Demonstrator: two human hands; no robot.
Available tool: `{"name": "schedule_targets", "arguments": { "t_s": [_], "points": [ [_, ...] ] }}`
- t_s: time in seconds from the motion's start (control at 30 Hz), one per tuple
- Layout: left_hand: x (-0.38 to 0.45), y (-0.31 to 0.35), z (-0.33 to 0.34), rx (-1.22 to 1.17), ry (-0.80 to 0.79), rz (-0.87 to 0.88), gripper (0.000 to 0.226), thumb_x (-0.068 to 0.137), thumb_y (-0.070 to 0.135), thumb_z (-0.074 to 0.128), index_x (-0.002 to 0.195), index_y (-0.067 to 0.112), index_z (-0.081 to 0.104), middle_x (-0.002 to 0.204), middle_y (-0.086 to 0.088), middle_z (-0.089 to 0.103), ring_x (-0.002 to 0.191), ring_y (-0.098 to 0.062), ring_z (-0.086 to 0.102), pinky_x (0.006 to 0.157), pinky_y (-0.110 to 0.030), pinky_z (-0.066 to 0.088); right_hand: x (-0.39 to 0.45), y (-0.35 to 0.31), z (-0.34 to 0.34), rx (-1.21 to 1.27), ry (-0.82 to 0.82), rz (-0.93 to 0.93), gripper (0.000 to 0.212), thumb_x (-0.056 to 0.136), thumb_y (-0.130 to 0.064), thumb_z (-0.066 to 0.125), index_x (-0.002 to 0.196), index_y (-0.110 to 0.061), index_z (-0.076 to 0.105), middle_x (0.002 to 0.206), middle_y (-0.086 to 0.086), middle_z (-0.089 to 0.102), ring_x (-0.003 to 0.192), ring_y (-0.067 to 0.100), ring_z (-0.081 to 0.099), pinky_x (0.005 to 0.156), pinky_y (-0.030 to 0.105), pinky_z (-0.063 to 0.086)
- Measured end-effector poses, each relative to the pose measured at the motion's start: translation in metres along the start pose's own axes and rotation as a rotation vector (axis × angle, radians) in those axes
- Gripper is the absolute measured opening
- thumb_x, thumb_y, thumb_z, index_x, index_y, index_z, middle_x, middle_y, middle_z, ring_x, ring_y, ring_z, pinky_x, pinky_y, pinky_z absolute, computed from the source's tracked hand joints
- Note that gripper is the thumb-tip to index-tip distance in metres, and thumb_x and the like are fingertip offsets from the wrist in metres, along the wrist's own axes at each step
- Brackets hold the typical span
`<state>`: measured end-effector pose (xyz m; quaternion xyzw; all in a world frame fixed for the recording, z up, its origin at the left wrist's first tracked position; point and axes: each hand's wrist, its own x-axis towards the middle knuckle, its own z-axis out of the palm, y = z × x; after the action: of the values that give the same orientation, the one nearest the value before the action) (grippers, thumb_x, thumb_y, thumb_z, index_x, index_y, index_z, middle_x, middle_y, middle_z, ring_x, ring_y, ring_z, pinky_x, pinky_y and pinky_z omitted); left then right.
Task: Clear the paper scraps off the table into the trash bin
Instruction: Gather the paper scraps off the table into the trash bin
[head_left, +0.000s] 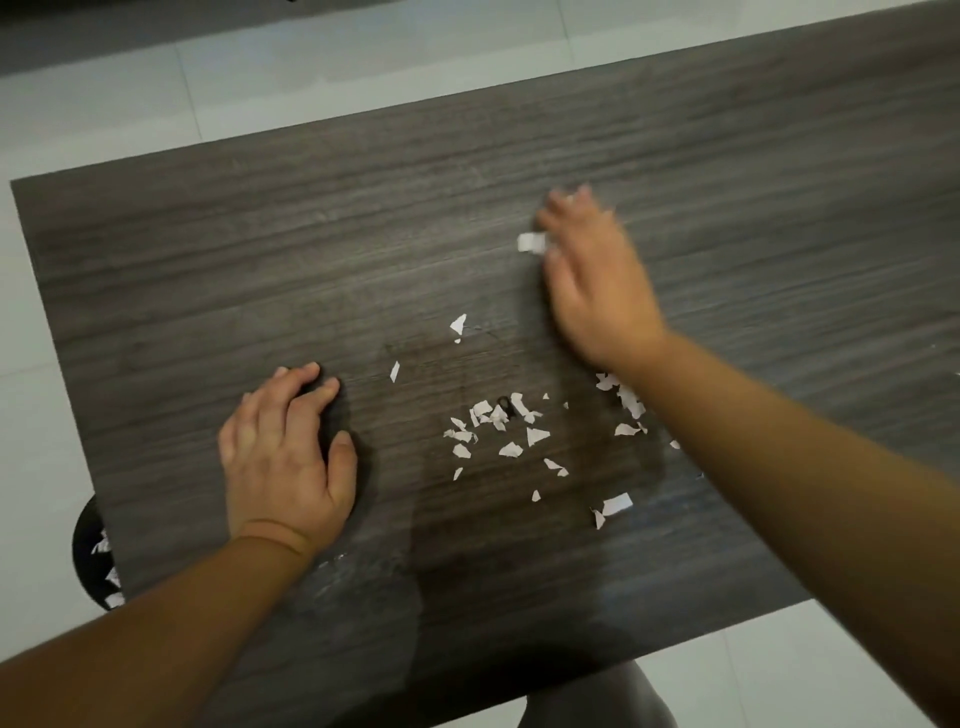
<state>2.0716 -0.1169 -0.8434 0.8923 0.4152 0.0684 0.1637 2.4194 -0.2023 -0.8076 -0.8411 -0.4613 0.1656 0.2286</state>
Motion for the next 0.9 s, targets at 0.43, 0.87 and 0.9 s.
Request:
{"name": "schedule_targets", "arguments": {
  "t_s": [0.43,0.87,0.9],
  "points": [
    [0.001,0.002,-0.005,-0.01,-0.025,-0.006,0.05,0.096,0.038,0.053,0.143,0.022,0.056,0.158,0.002,0.046,0.152,-0.027,0.038,0.124,-0.056,0.027,-0.127,0.027,-0.031,0.116,0.387,0.397,0.041,0.107,-0.018,0.044,0.135,-0.002,0.07,0.149,0.017,0.063,0.146,0.032,0.051,0.129,0.041,0.033],
    [-0.002,-0.001,0.002,0.018,0.007,-0.008,0.049,0.096,0.039,0.054,0.143,0.025,0.056,0.158,0.007,0.046,0.153,-0.023,0.036,0.124,-0.054,0.028,-0.135,-0.066,0.062,0.278,0.107,-0.041,0.045,0.113,-0.022,0.041,0.148,-0.004,0.062,0.159,0.006,0.057,0.157,0.018,0.042,0.131,0.039,0.028],
    [-0.002,-0.001,0.002,0.015,0.009,-0.007,0.049,0.096,0.039,0.054,0.143,0.025,0.056,0.158,0.007,0.046,0.153,-0.023,0.036,0.124,-0.055,0.029,-0.132,-0.067,0.061,0.324,0.165,-0.017,0.041,0.112,-0.017,0.043,0.144,-0.002,0.065,0.154,0.007,0.062,0.151,0.018,0.049,0.127,0.037,0.034]
  ]
}}
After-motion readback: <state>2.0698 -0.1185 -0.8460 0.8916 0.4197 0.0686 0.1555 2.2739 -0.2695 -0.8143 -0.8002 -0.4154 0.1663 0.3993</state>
